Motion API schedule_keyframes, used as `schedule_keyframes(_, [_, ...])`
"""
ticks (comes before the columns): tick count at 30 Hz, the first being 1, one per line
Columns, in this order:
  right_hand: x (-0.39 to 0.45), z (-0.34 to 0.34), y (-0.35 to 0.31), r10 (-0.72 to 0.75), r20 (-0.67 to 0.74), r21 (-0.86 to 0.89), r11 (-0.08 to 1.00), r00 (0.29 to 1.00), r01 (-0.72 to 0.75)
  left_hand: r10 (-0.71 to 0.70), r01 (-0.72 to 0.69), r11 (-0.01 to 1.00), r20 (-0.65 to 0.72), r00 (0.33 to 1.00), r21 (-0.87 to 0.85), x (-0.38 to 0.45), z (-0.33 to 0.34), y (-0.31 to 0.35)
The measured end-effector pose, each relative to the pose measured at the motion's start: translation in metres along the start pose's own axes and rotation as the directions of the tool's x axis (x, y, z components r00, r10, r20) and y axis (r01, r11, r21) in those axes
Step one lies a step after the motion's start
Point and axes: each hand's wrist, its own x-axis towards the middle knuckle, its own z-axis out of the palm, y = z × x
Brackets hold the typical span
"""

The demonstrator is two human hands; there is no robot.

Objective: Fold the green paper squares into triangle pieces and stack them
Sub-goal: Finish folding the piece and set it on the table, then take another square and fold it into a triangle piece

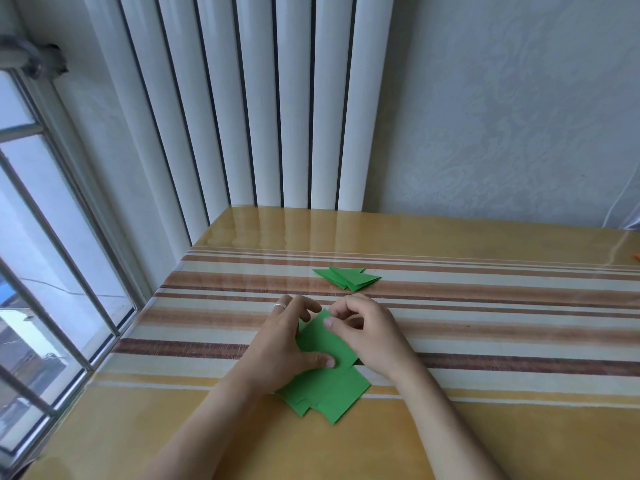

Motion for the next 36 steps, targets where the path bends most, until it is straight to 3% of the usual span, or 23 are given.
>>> schedule_keyframes(6, [0.001, -0.001, 0.000, 0.001, -0.042, 0.143, 0.990, 0.999, 0.005, -0.044, 0.019, 0.989, -0.163, 0.986, -0.150, 0.001, -0.003, 0.005])
schedule_keyframes(12, [0.002, 0.000, 0.001, 0.051, 0.023, 0.212, 0.976, 0.998, -0.055, -0.266, 0.127, 0.880, -0.252, 0.930, -0.458, 0.003, -0.007, 0.003])
schedule_keyframes(19, [0.003, -0.002, 0.001, 0.159, -0.106, 0.304, 0.945, 0.982, -0.120, -0.285, 0.179, 0.870, -0.173, 0.943, -0.460, 0.003, -0.007, 0.005])
schedule_keyframes(22, [0.004, -0.002, 0.005, 0.194, -0.073, 0.346, 0.925, 0.978, -0.157, -0.263, 0.153, 0.869, -0.179, 0.948, -0.470, 0.002, -0.007, 0.007])
schedule_keyframes(27, [0.003, -0.001, 0.002, 0.197, -0.034, 0.404, 0.900, 0.980, -0.167, -0.318, 0.142, 0.807, -0.218, 0.923, -0.574, 0.003, -0.010, 0.009])
schedule_keyframes(31, [0.003, -0.001, 0.001, 0.215, -0.052, 0.492, 0.855, 0.975, -0.162, -0.395, 0.215, 0.736, -0.150, 0.906, -0.643, 0.003, -0.011, 0.008])
schedule_keyframes(36, [0.004, 0.000, -0.001, 0.210, -0.057, 0.493, 0.856, 0.976, -0.155, -0.422, 0.174, 0.654, -0.164, 0.892, -0.736, 0.005, -0.010, 0.003])
